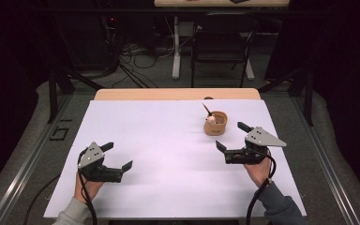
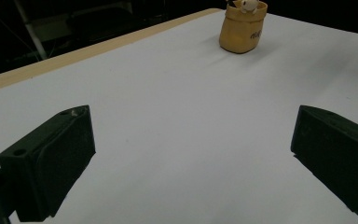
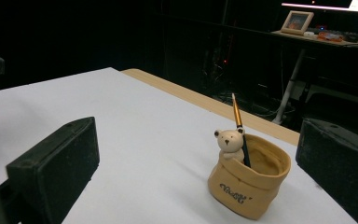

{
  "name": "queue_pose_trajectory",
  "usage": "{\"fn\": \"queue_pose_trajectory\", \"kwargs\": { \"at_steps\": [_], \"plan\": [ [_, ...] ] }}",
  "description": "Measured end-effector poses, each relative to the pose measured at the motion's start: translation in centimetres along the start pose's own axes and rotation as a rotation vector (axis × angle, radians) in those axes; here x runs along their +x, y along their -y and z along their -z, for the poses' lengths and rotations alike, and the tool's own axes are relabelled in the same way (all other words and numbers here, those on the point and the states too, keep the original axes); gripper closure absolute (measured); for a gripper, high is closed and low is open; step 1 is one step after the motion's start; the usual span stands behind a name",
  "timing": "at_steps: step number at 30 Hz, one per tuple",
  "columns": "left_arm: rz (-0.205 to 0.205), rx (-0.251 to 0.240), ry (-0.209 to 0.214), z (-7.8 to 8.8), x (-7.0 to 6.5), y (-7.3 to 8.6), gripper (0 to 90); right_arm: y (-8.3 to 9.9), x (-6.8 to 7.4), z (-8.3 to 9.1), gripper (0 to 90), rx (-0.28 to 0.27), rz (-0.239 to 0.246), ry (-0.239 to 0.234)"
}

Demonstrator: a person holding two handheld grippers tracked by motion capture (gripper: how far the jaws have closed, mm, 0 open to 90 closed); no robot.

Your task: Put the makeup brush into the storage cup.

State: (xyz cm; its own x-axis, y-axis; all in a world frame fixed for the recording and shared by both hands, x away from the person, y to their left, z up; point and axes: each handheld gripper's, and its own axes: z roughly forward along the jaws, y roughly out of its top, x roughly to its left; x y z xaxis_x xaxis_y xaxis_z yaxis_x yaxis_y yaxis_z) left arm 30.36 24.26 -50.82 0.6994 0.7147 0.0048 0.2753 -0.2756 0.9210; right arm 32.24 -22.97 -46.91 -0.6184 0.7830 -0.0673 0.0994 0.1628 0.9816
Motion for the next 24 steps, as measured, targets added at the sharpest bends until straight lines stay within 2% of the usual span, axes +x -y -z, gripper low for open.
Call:
{"fn": "queue_pose_trajectory", "kwargs": {
  "at_steps": [9, 14, 20, 24],
  "plan": [
    [-0.006, -0.001, -0.005, 0.4, -0.4, 0.3, 0.0, 0.8, 0.8, 1.4, 0.0, -0.009, 0.02, 0.014],
    [0.005, -0.012, -0.015, 0.5, -0.6, 0.5, 0.0, 1.3, 1.3, 2.0, 0.0, -0.012, 0.016, 0.028],
    [0.012, -0.025, -0.042, 0.8, -0.9, 0.8, 0.0, 2.0, 1.8, 2.4, 0.0, -0.002, 0.001, 0.047],
    [0.036, -0.034, -0.063, 1.0, -1.0, 1.0, 0.0, 2.6, 2.3, 2.6, 0.0, 0.015, 0.004, 0.054]
  ]
}}
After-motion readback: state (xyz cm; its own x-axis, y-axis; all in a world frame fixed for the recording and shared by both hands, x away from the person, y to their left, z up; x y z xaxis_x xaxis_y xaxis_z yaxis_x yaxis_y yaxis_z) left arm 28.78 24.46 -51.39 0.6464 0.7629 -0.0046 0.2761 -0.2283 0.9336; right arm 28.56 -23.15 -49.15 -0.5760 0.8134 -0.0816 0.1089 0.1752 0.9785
